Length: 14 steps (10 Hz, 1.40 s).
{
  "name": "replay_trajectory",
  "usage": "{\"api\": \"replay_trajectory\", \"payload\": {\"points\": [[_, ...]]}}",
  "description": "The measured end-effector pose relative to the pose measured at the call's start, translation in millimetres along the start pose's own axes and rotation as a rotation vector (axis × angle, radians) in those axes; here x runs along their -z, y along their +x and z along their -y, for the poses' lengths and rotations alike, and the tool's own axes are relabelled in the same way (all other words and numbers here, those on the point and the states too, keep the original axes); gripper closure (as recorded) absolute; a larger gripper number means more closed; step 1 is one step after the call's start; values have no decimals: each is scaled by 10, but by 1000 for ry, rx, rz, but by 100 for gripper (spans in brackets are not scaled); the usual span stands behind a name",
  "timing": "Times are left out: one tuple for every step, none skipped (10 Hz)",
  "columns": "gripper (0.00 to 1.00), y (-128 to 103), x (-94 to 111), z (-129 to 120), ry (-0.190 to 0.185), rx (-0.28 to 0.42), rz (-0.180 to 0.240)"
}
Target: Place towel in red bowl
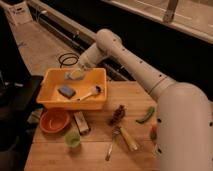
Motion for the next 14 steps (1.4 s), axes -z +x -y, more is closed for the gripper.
{"api": "replay_trajectory", "payload": {"points": [[100, -38, -225, -145, -23, 22, -22], [100, -71, -372, -249, -41, 39, -34], [100, -117, -519, -387, -64, 61, -47], [100, -177, -669, -545, -94, 85, -57], [100, -214, -795, -653, -124, 102, -55], [99, -237, -880, -721, -144, 113, -51], [91, -242, -984, -796, -164, 112, -30], [82, -226, -1045, -822, -174, 103, -9], [73, -215, -1093, -839, -183, 95, 4], [63, -194, -1162, -875, -201, 85, 18], [51, -182, -1224, -938, -227, 74, 32], [43, -167, -1237, -981, -250, 68, 40], [38, -155, -1233, -996, -261, 65, 45], [38, -152, -1230, -995, -261, 64, 45]]}}
